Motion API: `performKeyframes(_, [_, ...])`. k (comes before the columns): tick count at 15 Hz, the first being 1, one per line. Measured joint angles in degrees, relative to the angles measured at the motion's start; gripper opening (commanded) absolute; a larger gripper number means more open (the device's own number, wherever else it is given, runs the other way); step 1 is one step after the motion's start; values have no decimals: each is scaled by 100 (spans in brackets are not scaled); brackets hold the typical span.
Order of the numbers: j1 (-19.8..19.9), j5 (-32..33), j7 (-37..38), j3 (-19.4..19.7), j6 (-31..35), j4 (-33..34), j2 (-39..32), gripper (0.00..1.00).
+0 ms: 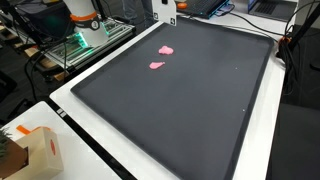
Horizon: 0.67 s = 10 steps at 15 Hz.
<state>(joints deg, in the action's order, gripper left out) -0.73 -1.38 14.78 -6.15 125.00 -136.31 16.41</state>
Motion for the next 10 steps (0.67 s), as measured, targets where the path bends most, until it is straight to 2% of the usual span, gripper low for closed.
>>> performKeyframes(10, [25,-6,-311,311,903,-75,-949,1])
